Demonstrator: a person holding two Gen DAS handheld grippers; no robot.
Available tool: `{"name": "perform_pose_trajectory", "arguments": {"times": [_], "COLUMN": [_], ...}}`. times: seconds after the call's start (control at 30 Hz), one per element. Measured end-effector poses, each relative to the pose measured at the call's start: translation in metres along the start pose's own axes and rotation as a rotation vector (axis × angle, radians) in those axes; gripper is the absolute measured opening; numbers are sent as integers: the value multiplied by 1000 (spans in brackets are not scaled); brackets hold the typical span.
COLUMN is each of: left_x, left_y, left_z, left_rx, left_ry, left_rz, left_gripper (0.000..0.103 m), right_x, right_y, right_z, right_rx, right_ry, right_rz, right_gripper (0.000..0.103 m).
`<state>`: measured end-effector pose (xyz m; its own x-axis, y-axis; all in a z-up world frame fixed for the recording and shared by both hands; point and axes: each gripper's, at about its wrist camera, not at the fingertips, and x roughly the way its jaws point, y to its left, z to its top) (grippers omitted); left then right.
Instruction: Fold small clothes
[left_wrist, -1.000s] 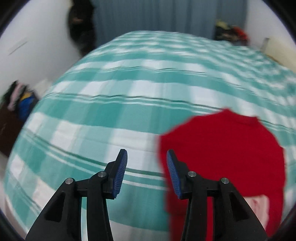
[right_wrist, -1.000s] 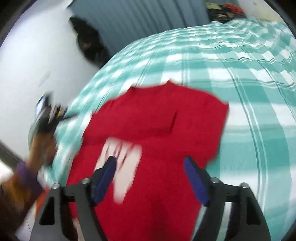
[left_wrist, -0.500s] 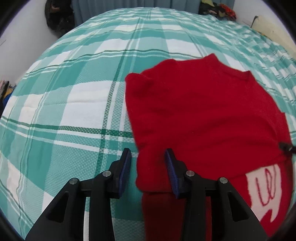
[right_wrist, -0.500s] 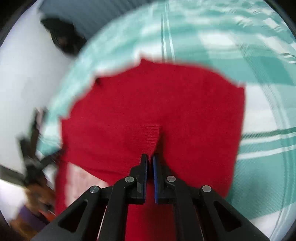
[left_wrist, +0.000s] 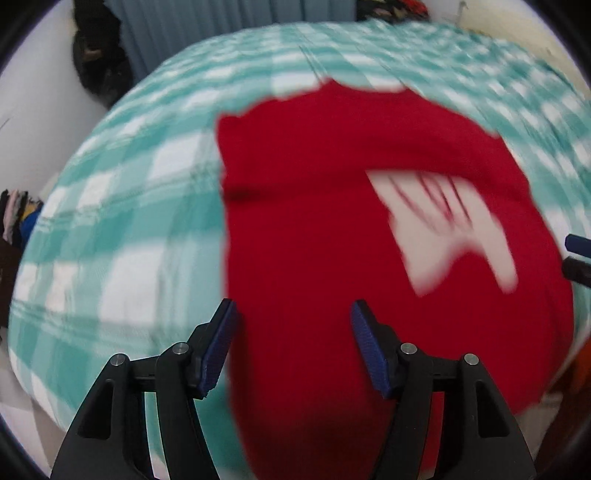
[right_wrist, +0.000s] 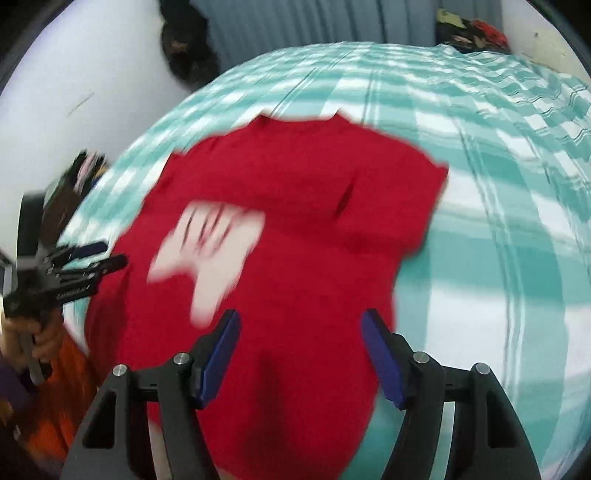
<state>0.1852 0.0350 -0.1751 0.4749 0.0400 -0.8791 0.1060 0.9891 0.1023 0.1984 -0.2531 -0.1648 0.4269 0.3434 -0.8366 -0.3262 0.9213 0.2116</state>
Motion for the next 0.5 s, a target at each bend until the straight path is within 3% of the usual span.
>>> {"name": "perform_pose_trajectory", "arguments": {"times": [0.13, 0.23, 0.3, 0.5], "left_x": [-9, -19, -18, -14], "left_y": [-14, -11, -8, -3], "left_z": [-40, -54, -59, -68], "left_rx": [0, -13, -28, -73], "left_ry": [4, 17, 25, 37], "left_rz": [35, 24, 37, 26], "left_gripper": [69, 73, 83, 85], "right_x": [5, -1, 1, 1], "right_y": [7, 5, 8, 7], "right_z": [-62, -90, -97, -102], "right_rx": [-7, 28, 16, -4], "right_ry": [75, 38, 52, 38], "right_rz": [-27, -57, -76, -93], "right_gripper": [68, 68, 68, 69]}}
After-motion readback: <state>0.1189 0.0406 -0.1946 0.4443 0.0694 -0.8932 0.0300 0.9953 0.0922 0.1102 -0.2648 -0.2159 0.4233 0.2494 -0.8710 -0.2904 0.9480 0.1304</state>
